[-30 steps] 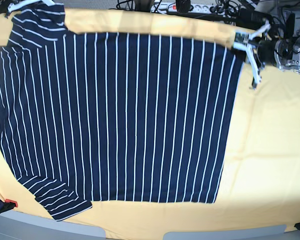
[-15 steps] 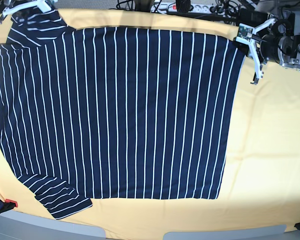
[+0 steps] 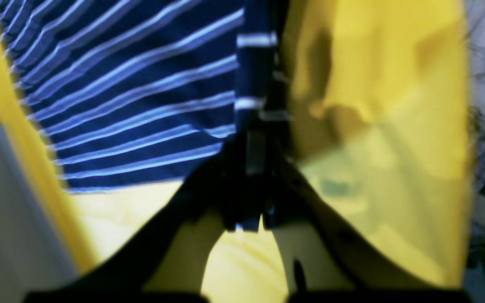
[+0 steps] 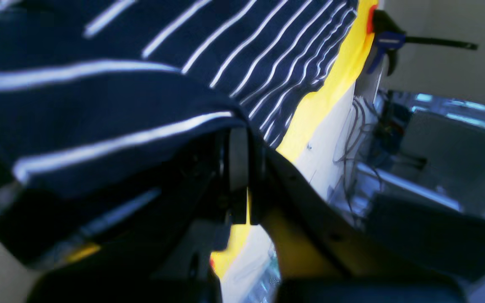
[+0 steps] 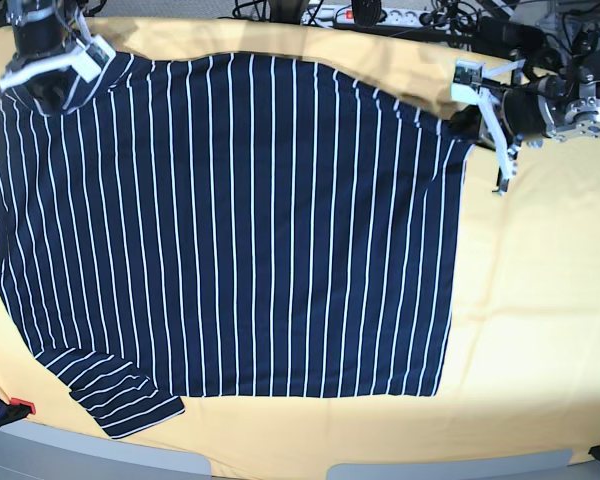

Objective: Fold the T-shirt properly
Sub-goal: 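Grasp the side edge with both grippers and fold it toward the shirt center, then lower the folded edge onto the shirt and open both grippers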

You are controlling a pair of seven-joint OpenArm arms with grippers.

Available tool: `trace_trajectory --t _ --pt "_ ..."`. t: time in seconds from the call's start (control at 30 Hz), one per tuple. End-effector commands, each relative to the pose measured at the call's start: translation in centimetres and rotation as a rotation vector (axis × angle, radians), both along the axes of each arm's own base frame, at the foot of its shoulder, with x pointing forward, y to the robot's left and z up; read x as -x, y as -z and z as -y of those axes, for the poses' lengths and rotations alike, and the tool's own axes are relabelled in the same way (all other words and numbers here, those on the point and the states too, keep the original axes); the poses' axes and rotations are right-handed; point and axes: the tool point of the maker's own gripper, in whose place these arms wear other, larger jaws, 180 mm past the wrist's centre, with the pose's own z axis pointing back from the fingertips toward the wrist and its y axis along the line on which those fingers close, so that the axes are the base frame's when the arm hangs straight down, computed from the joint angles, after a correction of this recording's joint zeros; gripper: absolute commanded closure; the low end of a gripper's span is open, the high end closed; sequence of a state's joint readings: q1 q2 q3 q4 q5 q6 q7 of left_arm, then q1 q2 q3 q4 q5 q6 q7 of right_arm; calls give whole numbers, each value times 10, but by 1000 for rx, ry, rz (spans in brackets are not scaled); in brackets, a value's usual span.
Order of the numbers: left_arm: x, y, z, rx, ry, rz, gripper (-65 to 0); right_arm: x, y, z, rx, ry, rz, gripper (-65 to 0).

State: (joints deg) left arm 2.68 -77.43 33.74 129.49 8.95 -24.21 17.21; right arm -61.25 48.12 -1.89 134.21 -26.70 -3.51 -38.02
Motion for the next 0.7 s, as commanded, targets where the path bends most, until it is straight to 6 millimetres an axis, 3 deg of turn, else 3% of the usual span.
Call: trace_trajectory --t 0.0,0.13,0.3,0.4,0.5,0.67 --pt "-10 -8 -1 -2 -1 55 0 -14 -12 -4 -15 -29 54 0" --pt "-26 -5 3 21 -30 128 0 -38 -24 -7 -89 -42 101 0" --pt "-60 -7 -1 45 -94 215 0 -69 -49 -11 -185 -67 190 0" --pt "-79 -12 -4 56 -126 250 0 -81 -40 -6 -203 -92 149 0" --pt "-95 -17 -10 59 -152 278 0 -99 -38 11 -190 -76 161 0" --pt "-107 -21 -13 104 -176 268 0 -126 -33 31 -246 -47 153 0"
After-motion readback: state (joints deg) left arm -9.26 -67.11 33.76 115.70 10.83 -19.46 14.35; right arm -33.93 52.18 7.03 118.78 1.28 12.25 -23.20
